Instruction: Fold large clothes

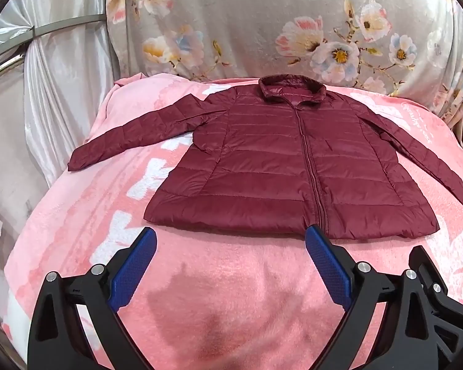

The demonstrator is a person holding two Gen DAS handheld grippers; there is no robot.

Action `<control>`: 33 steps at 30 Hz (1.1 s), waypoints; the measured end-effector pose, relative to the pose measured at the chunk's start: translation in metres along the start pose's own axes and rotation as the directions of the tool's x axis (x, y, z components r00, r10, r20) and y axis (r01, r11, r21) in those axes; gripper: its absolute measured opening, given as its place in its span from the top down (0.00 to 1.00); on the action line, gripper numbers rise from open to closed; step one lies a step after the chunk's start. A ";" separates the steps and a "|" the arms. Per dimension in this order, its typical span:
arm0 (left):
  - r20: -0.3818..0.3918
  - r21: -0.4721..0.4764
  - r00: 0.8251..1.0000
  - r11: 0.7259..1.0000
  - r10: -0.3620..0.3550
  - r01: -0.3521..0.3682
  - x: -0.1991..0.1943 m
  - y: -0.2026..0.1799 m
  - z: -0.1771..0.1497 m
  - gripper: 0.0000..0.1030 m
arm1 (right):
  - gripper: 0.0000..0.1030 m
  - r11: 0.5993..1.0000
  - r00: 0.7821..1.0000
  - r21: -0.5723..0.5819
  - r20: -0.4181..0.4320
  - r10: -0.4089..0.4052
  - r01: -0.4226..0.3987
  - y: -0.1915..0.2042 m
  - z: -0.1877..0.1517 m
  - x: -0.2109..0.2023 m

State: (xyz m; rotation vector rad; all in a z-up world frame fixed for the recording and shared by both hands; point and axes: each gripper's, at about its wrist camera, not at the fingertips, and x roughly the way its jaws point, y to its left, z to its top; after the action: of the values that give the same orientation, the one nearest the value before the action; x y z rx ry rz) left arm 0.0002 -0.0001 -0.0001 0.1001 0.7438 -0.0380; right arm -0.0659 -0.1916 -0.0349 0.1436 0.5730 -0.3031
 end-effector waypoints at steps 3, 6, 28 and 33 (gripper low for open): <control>0.027 -0.005 1.000 1.000 -0.005 0.005 -0.001 0.000 0.000 0.09 | 0.05 1.000 1.000 -0.001 0.001 0.000 0.000 0.001 0.002 0.000; 0.024 -0.004 1.000 1.000 -0.008 0.008 -0.001 0.000 -0.001 0.09 | 0.05 1.000 1.000 0.002 0.000 0.000 0.000 0.001 0.003 0.000; 0.021 -0.006 1.000 1.000 -0.004 0.004 -0.002 0.004 0.002 0.09 | 0.05 1.000 1.000 -0.001 0.006 -0.002 0.002 0.005 0.001 0.000; 0.020 -0.006 1.000 1.000 -0.003 0.003 -0.003 0.012 0.001 0.09 | 0.05 1.000 1.000 -0.003 0.007 -0.004 0.004 0.006 0.002 0.000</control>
State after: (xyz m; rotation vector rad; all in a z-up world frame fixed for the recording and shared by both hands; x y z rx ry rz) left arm -0.0009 0.0114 0.0033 0.0931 0.7243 -0.0397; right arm -0.0631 -0.1867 -0.0328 0.1382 0.5671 -0.3063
